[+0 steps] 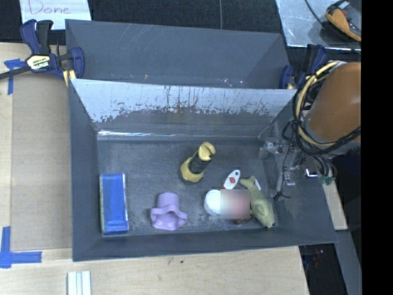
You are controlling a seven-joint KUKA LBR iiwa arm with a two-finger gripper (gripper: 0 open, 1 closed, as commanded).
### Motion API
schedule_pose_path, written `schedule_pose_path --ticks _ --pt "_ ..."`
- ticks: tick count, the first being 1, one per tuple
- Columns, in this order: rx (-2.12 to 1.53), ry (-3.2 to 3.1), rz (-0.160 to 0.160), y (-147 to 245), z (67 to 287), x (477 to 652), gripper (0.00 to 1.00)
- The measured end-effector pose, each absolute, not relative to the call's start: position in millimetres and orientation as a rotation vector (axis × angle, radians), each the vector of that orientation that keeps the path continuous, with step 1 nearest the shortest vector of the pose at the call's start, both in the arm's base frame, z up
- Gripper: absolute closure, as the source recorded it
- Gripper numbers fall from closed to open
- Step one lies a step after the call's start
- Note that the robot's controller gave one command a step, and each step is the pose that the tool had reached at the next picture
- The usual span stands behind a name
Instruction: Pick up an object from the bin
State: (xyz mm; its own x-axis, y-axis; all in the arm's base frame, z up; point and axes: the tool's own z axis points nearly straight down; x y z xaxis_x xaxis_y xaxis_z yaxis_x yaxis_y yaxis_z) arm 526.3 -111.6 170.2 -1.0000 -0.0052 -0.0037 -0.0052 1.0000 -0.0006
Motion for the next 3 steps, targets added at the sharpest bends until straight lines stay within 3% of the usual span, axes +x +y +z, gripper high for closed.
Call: schedule_pose_path --ticks 1,2,3 --pt "-0.008 3.138 -0.001 -112 170 526.3 0.00" --pt "-0.172 3.131 -0.001 -85 105 525.8 1.00" --pt "-0.173 3.130 -0.002 -85 105 525.9 1.00"
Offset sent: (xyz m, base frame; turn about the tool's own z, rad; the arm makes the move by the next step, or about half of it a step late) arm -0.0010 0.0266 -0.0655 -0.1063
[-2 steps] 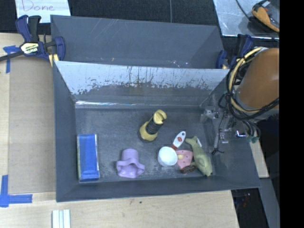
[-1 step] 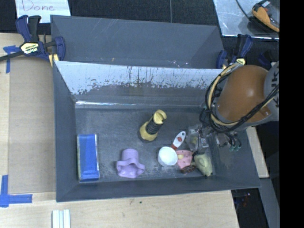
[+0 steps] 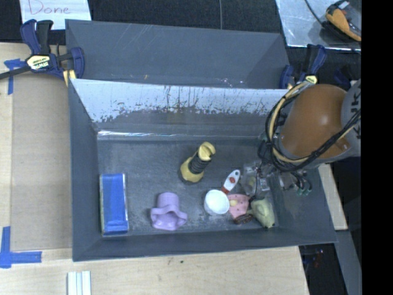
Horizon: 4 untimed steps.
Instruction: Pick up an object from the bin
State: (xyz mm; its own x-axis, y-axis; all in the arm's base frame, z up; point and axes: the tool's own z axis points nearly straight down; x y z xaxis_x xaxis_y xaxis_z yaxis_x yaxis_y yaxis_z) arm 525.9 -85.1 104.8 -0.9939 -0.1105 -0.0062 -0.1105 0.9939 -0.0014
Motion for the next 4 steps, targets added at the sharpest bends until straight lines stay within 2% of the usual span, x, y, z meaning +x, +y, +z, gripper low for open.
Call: schedule_pose_path --ticks 1,2,3,4 --pt "-0.186 3.128 -0.003 -80 99 526.1 1.00" --pt "-0.570 3.076 -0.011 -117 163 520.7 1.00" --pt "-0.234 3.127 0.004 -47 70 534.9 1.00" --pt "-0.700 3.046 -0.014 -67 91 514.0 1.00"
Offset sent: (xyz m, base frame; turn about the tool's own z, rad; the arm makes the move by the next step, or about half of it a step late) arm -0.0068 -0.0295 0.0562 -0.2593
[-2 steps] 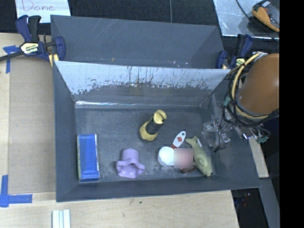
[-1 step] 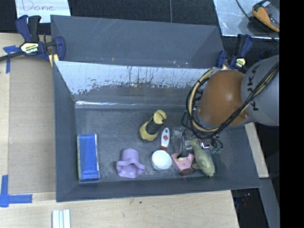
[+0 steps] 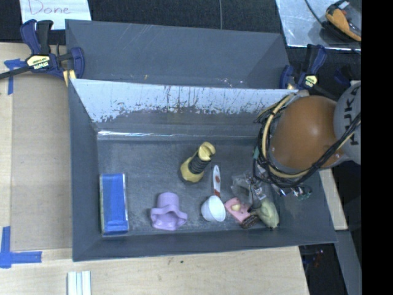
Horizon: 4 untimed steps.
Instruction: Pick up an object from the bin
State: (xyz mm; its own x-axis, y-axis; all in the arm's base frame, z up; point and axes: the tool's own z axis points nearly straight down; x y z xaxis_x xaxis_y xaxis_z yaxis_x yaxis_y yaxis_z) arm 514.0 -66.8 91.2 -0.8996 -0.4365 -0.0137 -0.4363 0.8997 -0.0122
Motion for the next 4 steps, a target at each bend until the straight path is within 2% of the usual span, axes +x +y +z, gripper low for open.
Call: schedule_pose_path --ticks 1,2,3,4 --pt "-0.285 3.107 -0.001 -51 160 555.0 1.00" --pt "-0.537 3.075 -0.014 -90 216 501.4 1.00" --pt "-0.485 3.089 0.003 -34 132 545.9 1.00" --pt "-0.853 2.997 -0.025 -62 117 512.6 1.00"
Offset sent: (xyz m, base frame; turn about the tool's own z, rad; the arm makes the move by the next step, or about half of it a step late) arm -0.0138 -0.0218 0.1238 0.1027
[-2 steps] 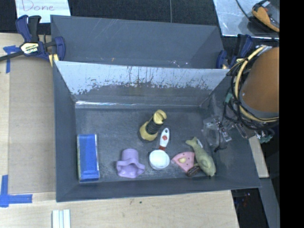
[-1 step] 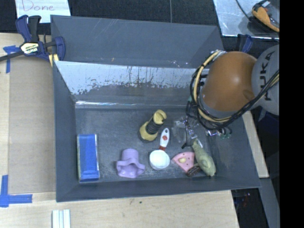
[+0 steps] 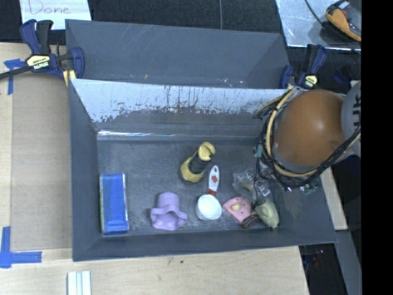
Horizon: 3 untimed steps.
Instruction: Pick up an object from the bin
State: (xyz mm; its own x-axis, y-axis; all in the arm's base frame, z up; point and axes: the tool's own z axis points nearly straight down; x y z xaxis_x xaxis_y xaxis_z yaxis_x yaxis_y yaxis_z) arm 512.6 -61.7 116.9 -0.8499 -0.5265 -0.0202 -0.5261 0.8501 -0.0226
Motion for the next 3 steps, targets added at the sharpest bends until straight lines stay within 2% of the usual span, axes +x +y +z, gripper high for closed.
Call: schedule_pose_path --ticks 1,2,3 --pt "-0.490 3.077 -0.006 -46 203 543.4 1.00" --pt "-1.104 2.909 -0.028 -38 91 530.2 1.00" --pt "-0.697 3.022 -0.017 -34 109 524.3 1.00"
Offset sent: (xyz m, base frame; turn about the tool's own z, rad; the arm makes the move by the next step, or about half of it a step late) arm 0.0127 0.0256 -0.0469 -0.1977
